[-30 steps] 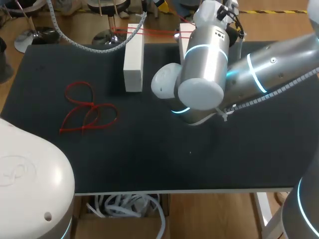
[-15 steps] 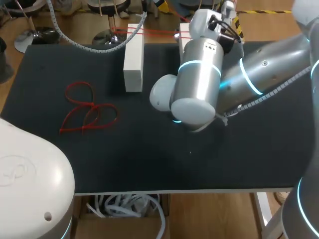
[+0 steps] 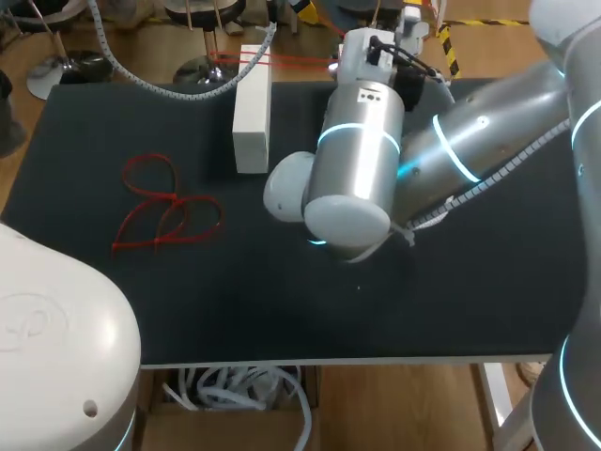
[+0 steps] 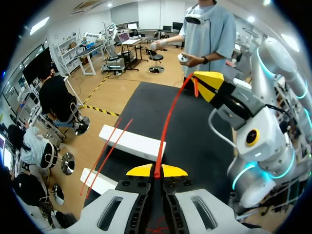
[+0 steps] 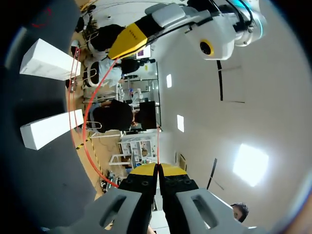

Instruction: Grab the tape and strap the tape.

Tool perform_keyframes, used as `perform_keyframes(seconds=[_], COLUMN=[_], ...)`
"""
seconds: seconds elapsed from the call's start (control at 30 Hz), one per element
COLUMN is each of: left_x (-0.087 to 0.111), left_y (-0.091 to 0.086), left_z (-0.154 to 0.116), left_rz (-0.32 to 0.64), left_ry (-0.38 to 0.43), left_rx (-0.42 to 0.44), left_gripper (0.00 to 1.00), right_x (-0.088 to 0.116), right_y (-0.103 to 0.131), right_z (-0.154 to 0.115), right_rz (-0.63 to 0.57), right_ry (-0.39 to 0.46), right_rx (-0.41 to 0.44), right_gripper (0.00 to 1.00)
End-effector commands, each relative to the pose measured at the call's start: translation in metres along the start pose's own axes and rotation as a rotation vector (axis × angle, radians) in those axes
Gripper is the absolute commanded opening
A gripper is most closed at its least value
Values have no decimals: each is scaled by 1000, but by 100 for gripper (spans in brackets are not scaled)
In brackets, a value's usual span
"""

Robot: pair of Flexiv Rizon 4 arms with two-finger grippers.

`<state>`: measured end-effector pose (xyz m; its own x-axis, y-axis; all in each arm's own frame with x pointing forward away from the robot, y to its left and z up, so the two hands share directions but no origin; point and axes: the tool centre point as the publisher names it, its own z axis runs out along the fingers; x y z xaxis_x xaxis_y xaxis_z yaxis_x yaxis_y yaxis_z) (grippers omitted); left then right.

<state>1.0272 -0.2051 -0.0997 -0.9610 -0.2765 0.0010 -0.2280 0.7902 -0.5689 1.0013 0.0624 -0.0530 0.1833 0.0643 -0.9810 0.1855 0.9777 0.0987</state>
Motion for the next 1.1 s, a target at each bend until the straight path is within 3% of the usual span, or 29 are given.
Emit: perform_keyframes(seconds=[0.03,0.43,0.73,1.1], left_x=[0,0,0,0], left_y=[-1,-1,-1,-1], left_z=[0,0,0,0], left_rz=[0,0,0,0], left_ry=[1,1,1,1], left_rx=[-4,-4,-4,-4], left_gripper=[0,0,0,0], right_x=[-3,3,7,2], right_y=[11,39,43,58], right_z=[-5,-12,-21,-8], right_rz=[-22,-97,-126,-140], right_ry=[6,-3,-17,9], right_rx=[-2,12,8,-85], right_gripper=[0,0,0,0])
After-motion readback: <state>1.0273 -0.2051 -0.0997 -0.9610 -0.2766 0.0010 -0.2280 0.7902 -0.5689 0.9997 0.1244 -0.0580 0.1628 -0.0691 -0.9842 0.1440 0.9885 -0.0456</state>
